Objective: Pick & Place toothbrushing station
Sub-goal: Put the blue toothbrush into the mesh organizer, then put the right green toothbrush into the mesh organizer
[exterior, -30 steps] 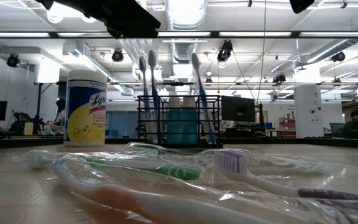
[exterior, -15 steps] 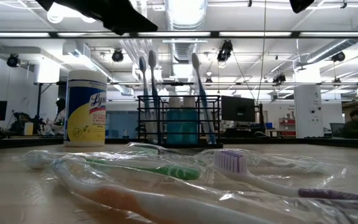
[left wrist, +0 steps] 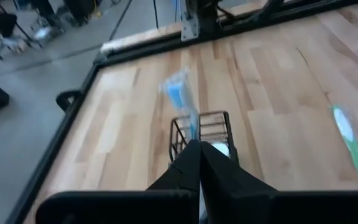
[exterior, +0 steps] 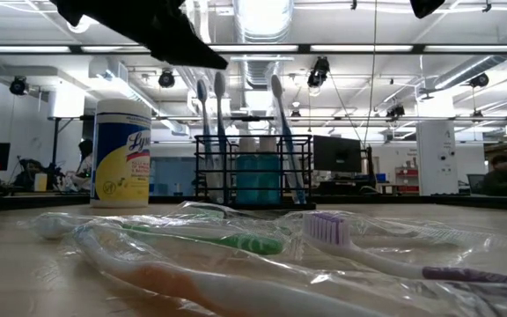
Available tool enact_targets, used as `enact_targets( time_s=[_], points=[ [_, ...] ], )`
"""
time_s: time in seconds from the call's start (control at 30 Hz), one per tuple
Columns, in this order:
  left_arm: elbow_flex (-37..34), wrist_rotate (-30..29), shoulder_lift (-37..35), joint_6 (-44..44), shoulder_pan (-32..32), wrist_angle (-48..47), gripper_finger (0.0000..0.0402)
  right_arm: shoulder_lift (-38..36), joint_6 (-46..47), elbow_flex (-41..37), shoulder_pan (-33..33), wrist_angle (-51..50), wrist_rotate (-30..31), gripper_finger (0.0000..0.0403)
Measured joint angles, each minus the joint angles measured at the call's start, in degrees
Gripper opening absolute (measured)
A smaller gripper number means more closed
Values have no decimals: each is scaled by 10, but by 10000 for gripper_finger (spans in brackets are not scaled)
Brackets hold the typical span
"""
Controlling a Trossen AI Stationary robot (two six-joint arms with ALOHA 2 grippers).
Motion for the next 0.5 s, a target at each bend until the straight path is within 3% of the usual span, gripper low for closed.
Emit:
enact_targets(
  time_s=[0.27, 0.4, 0.5],
  points=[
    [55, -9, -79, 53, -24, -64, 51, 0, -2, 0, 0, 0, 0, 43],
    [82, -31, -146, 1, -38, -135, 64, 0, -1, -1, 0, 1, 0, 43],
    [61, -37, -212, -9, -51, -162, 58, 0, 8, -7, 0, 1, 0, 43]
  ],
)
